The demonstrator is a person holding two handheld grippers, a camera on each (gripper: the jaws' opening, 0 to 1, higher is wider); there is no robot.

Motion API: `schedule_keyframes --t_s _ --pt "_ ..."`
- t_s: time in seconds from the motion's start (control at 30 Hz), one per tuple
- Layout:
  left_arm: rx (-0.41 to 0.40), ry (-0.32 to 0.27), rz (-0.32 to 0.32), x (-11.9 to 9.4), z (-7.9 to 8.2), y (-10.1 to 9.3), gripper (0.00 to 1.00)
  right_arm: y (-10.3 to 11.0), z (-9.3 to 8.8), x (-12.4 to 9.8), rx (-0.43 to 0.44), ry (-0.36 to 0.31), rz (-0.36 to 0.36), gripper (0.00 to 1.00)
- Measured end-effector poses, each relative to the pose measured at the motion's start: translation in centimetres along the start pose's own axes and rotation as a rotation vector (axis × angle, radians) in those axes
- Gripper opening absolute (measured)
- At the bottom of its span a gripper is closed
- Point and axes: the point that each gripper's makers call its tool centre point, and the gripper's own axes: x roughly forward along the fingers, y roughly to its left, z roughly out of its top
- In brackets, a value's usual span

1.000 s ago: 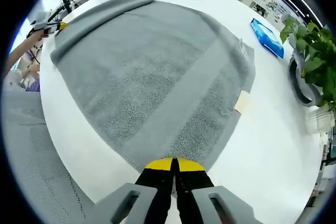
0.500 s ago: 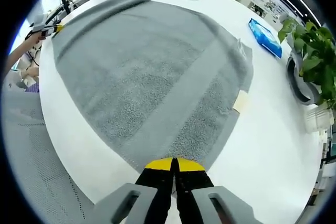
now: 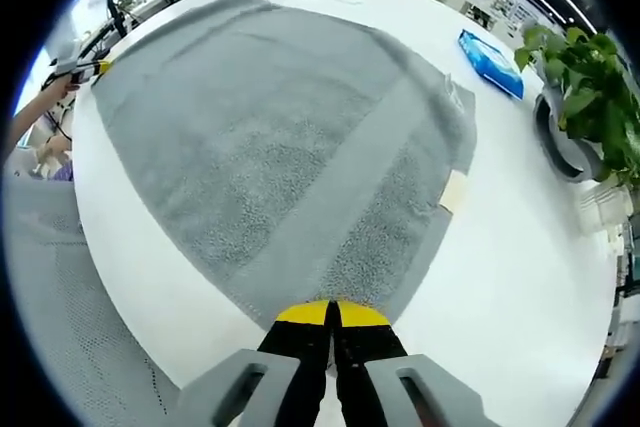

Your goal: Open the folded towel by lifting each exposed corner and separating the folded layers until the towel lies flat within the target outline without major curled edges

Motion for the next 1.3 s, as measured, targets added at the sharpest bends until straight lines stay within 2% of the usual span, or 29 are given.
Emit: schedule_keyframes --t_s 0.17,0.3,0.37,0.57,0.67,0.8,0.87,1.0,1.1,1.3 --pt "-0.039 -0.007 -0.003 -0.5 -0.3 -0.3 0.04 -0.2 -0.5 -0.2 0.043 -0.039 -0.004 0.00" --pt "0.012 0.000 0.006 -0.7 -0.2 -0.8 0.04 -0.1 -0.6 -0.2 0.033 -0.062 -0.013 0.00" --pt "0.002 0.025 0.027 -1.0 -0.2 -1.0 0.06 -0.2 -0.4 -0.2 0.029 -0.075 -0.031 0.00" --pt "0.061 0.005 0.013 -1.9 0.8 -2.6 0.13 -0.2 0.3 -0.3 0.100 -0.149 -0.075 0.00" --pt "0.077 -0.032 -0.005 -2.5 2.0 -3.6 0.15 0.7 2.6 -1.3 0.154 -0.269 -0.031 0.00" --pt "0.144 -0.064 -0.070 -2.7 3.4 -6.1 0.15 1.7 6.0 -2.1 0.217 -0.381 0.045 0.03" --pt "0.168 -0.063 -0.077 -2.8 3.7 -7.2 0.15 2.4 6.4 -1.8 0.227 -0.362 0.076 0.06" --pt "0.219 -0.064 -0.093 -2.7 3.8 -8.7 0.15 2.8 7.0 -0.7 0.212 -0.345 0.076 0.08" --pt "0.231 -0.063 -0.112 -3.5 3.9 -9.8 0.18 2.9 6.6 0.0 0.197 -0.315 0.070 0.11" --pt "0.244 -0.063 -0.142 -4.1 3.7 -10.9 0.21 2.7 5.1 1.3 0.175 -0.230 0.055 0.15"
